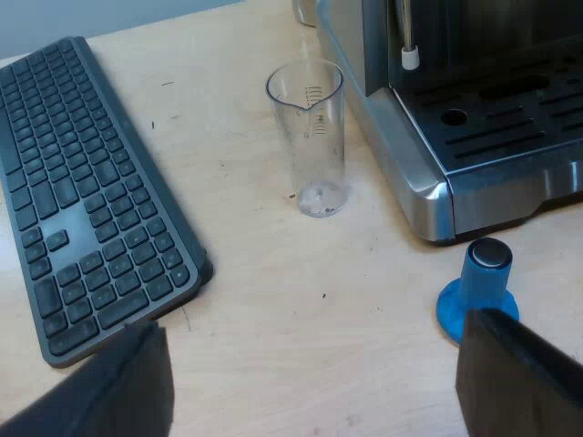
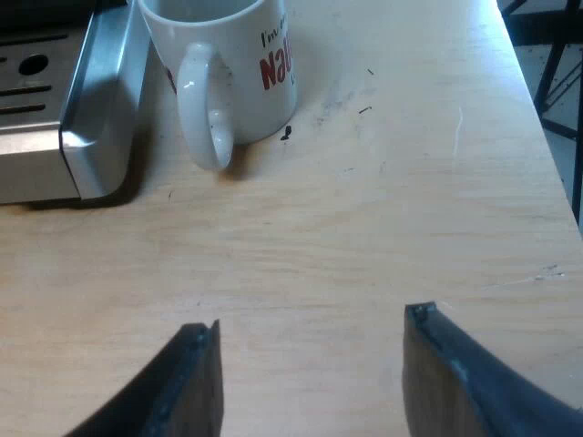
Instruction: Grind coffee beans and then tamp
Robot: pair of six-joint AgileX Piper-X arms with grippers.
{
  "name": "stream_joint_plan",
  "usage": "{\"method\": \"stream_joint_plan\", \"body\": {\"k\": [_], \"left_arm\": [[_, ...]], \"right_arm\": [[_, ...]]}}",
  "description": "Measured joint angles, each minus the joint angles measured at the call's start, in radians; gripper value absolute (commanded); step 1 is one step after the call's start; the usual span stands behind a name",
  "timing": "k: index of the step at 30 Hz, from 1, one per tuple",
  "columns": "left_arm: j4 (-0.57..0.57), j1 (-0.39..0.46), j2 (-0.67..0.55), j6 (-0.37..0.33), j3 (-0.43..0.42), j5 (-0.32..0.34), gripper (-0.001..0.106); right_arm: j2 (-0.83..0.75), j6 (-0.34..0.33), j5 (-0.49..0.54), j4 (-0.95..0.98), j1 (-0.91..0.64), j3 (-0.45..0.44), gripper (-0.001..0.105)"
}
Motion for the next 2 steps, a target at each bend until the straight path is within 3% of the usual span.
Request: {"method": "stream_joint_plan", "body": {"k": [2], "left_arm": [[0.0,0.0,0.0,0.0,0.0,0.0,0.066]], "right_arm": [[0.0,0.0,0.0,0.0,0.0,0.0,0.047]]}}
